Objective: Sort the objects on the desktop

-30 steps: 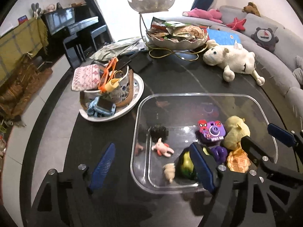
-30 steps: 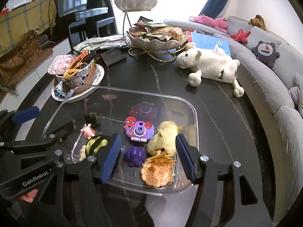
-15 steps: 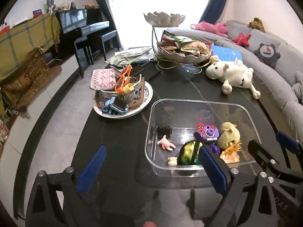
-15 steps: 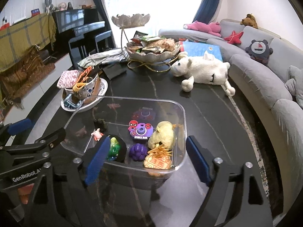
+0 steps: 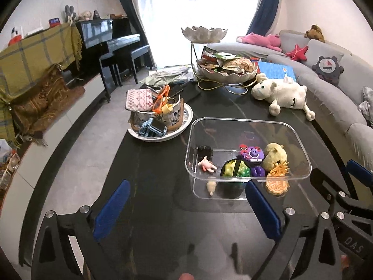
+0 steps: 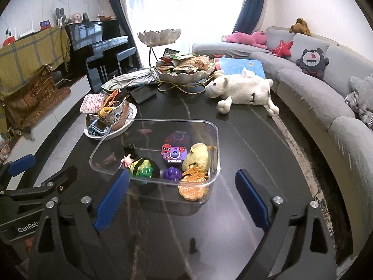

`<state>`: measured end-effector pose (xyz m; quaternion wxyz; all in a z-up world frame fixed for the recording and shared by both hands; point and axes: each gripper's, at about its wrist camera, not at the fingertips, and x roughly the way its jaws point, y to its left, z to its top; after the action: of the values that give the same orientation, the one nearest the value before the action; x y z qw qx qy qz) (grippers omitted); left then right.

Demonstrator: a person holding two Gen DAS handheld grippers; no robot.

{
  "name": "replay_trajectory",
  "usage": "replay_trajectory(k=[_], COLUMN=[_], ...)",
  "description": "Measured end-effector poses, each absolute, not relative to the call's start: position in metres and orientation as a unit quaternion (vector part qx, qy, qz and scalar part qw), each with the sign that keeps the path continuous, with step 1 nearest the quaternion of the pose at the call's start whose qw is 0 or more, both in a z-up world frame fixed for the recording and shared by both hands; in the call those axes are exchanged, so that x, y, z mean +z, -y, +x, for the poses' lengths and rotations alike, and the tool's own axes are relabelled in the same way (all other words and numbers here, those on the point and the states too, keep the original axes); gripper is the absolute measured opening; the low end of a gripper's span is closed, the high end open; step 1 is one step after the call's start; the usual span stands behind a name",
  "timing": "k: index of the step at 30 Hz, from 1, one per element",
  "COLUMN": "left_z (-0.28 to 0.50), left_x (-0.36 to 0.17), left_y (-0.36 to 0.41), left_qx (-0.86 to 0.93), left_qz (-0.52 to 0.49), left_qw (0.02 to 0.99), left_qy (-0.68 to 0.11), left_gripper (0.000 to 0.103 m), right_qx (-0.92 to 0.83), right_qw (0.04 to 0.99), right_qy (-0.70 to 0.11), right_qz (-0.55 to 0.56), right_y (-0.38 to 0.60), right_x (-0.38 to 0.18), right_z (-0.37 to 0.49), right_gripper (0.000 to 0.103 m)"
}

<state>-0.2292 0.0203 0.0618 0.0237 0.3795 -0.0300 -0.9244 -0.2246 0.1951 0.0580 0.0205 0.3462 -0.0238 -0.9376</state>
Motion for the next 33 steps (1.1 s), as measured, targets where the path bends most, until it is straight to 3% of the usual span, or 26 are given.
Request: replay_trajectory(k=[33], left_z=[-0.119], left_x=[0.074], left_y=[-0.015], left_qx=[-0.927], left_qz=[0.371], left_qw=[0.031], left_qy=[0.038], left_gripper=[0.098], right_qx=[-0.940], right_qw=[0.015], right_qy=[0.016], right_qz=[0.341], right_y=[-0.190], right_x=[0.073], right_z=[-0.113], right_gripper=[0.097])
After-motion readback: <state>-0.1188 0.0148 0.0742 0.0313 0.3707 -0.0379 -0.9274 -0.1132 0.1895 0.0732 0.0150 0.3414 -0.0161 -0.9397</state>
